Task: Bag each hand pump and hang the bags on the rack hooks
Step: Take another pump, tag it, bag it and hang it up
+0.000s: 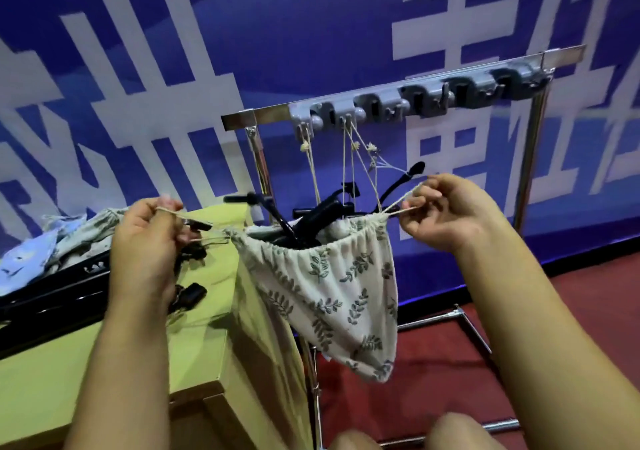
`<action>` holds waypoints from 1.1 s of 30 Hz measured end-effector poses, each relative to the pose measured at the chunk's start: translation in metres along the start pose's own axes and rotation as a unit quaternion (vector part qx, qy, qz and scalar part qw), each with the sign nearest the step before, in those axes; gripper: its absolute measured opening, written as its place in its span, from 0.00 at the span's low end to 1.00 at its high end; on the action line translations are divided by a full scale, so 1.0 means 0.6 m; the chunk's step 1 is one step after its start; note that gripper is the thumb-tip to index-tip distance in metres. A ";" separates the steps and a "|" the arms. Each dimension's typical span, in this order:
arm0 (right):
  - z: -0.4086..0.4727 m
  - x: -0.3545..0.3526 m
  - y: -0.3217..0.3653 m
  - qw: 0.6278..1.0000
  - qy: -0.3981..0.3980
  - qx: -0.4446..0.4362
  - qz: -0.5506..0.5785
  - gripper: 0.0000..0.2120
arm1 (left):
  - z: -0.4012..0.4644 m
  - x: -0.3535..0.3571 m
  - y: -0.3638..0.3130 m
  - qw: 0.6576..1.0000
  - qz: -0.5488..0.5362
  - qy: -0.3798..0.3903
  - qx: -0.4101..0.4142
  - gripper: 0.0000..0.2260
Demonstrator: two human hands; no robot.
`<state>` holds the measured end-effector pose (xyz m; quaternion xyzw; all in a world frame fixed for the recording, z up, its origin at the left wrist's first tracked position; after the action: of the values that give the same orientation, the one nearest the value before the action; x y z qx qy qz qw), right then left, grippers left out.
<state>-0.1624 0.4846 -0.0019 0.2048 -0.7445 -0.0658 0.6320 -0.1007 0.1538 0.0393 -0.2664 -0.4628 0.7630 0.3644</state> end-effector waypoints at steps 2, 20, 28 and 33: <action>0.001 -0.007 0.018 0.996 -0.023 -0.024 0.087 0.17 | 0.021 -0.021 0.011 0.999 0.022 -0.028 -0.010 0.12; -0.023 0.043 0.073 0.957 -0.021 -0.289 -0.005 0.07 | 0.053 -0.005 0.005 0.989 -0.064 -0.059 -0.120 0.09; -0.029 0.175 -0.004 0.865 0.173 -0.149 -0.446 0.07 | 0.003 0.265 -0.229 0.929 0.149 0.298 0.158 0.06; -0.015 0.182 0.017 0.889 0.206 -0.123 -0.391 0.12 | 0.005 0.348 -0.231 0.912 0.144 0.364 0.125 0.07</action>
<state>-0.1690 0.4530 0.1033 0.4086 -0.4433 -0.3550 0.7145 -0.1837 0.3621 0.1510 -0.5412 -0.1553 0.7091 0.4245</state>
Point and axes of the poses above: each hand's wrist, its own z-axis towards the middle knuckle, its own x-axis out of the palm, y = z × x, the point moved 5 cm from there along z, towards the middle knuckle, and after that the axes turned 11 degrees about z, right-handed, at the moved point
